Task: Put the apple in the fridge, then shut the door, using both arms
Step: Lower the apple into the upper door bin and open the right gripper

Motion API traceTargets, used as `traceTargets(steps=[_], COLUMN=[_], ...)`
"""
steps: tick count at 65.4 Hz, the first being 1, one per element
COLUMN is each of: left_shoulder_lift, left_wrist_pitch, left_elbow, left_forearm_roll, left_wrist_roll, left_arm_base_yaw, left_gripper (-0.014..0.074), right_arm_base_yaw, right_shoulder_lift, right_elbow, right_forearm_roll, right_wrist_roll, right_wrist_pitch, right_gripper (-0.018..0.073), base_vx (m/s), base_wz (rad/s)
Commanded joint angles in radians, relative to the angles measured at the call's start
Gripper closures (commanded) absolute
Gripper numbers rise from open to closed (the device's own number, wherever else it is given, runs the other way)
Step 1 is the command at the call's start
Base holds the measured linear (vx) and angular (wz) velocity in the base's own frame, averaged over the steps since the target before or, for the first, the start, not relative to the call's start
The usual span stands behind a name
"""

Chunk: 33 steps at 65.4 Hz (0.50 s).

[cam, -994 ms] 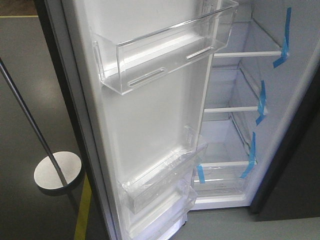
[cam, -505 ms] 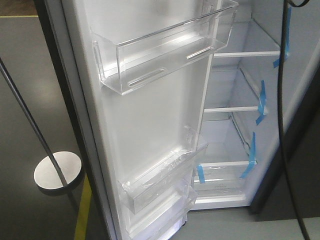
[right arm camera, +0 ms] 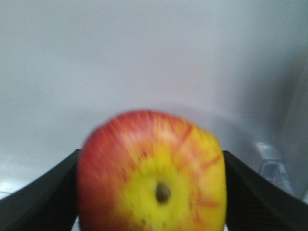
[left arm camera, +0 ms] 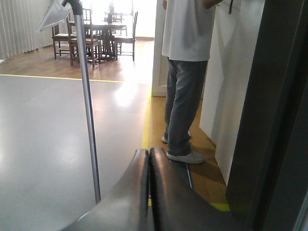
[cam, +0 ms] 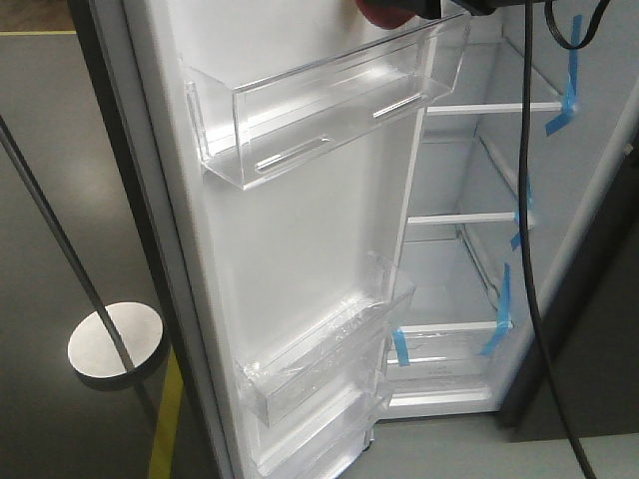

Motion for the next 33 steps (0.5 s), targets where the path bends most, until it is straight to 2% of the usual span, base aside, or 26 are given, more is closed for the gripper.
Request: traceTargets(steps=[1, 6, 18, 25, 33], left_shoulder_lift=[-0.015, -0.015, -0.015, -0.015, -0.015], left_wrist_pitch=[-0.071, -0.071, -0.071, -0.071, -0.071], left_elbow=[-0.017, -0.017, -0.017, -0.017, -0.017], left_forearm_roll=[-0.009, -0.009, -0.009, -0.009, -0.009], left_wrist_roll=[-0.005, -0.005, -0.005, -0.005, -0.005], left_arm_base_yaw=[0.000, 0.000, 0.000, 0.000, 0.000], left_gripper=[0.0603, 0.0603, 0.0603, 0.0603, 0.0603], right_arm_base_yaw=[0.004, 0.004, 0.004, 0.004, 0.004], right_shoulder_lift=[-0.049, -0.049, -0.049, -0.061, -0.101], right_elbow=[-0.034, -0.034, -0.034, -0.034, -0.034], right_forearm_roll=[0.047, 0.047, 0.061, 0.082, 0.096], right_wrist_roll=[-0.003, -0.003, -0.003, -0.003, -0.003], right_wrist_pitch=[-0.050, -0.049, -0.051, -0.053, -0.050], right_gripper=[-0.0039, -0.0059, -0.0032, 0.0013, 0.0122], base_vx=[0.00, 0.00, 0.00, 0.00, 0.00], base_wz=[0.00, 0.00, 0.00, 0.00, 0.00])
